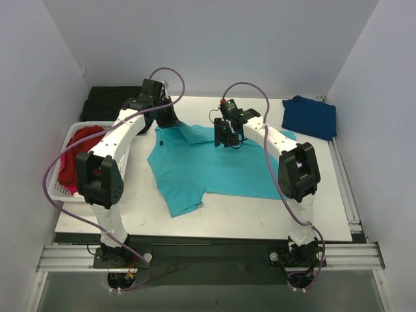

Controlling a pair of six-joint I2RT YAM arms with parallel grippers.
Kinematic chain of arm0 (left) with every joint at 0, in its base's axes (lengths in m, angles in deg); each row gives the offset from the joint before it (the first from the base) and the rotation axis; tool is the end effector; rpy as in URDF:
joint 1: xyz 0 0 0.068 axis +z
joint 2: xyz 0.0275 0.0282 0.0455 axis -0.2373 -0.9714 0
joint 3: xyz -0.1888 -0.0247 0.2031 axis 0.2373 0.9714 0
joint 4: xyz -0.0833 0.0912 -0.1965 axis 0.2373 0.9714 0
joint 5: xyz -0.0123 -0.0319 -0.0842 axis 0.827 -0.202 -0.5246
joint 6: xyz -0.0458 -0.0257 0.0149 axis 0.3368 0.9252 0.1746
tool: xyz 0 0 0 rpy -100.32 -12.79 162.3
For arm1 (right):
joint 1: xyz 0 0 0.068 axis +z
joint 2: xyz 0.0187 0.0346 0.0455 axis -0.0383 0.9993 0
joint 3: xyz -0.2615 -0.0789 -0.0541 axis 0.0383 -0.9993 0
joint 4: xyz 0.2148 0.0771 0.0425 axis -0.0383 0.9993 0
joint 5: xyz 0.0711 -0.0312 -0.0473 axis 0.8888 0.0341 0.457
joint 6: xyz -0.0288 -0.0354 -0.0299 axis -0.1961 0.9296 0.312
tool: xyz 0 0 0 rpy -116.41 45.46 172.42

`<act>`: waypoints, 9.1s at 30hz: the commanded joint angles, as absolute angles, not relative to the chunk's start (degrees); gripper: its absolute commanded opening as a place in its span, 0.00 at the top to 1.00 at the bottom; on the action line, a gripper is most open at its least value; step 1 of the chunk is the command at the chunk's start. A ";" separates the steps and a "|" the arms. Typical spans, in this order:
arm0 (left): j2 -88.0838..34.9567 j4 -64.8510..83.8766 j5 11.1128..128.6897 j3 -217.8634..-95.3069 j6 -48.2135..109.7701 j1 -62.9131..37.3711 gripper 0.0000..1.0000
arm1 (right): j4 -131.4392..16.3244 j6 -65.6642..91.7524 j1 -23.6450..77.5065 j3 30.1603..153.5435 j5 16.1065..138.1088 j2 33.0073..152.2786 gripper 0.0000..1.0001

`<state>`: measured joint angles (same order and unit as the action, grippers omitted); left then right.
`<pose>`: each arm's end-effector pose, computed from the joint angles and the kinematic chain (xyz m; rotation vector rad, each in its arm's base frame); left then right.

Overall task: Fold and stack the t-shirts
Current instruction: Fold the flattened tshirt in 1/3 of the way

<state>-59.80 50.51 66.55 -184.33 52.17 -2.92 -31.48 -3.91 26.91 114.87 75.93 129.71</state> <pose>0.3814 -0.1217 0.3148 -0.2551 2.4675 -0.6318 0.3868 0.2200 0.2572 -0.1695 2.4408 0.5618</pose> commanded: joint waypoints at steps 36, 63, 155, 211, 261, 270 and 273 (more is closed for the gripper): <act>-82.46 45.19 76.85 -201.22 56.03 0.46 1.00 | -29.32 -3.17 29.44 125.19 78.26 138.38 0.58; -88.09 49.59 78.16 -202.63 53.92 2.13 1.00 | -38.37 -10.11 33.84 140.14 80.89 153.42 0.59; -55.48 52.48 81.33 -159.65 60.86 -5.43 0.79 | -35.74 -5.19 34.72 110.61 72.72 131.27 1.00; -96.70 73.75 87.30 -219.67 59.89 1.86 0.50 | -13.16 -9.67 -1.14 124.32 75.89 144.10 0.52; -69.83 45.19 83.87 -196.66 47.77 4.59 0.60 | -11.22 -7.38 3.16 124.87 66.74 126.53 0.54; -43.58 46.86 85.02 -163.55 48.20 3.88 0.53 | -16.31 -13.09 9.84 106.07 64.72 111.77 0.52; -35.22 49.05 84.41 -153.72 48.38 3.53 0.50 | -18.86 -14.85 10.98 98.41 64.90 105.88 0.49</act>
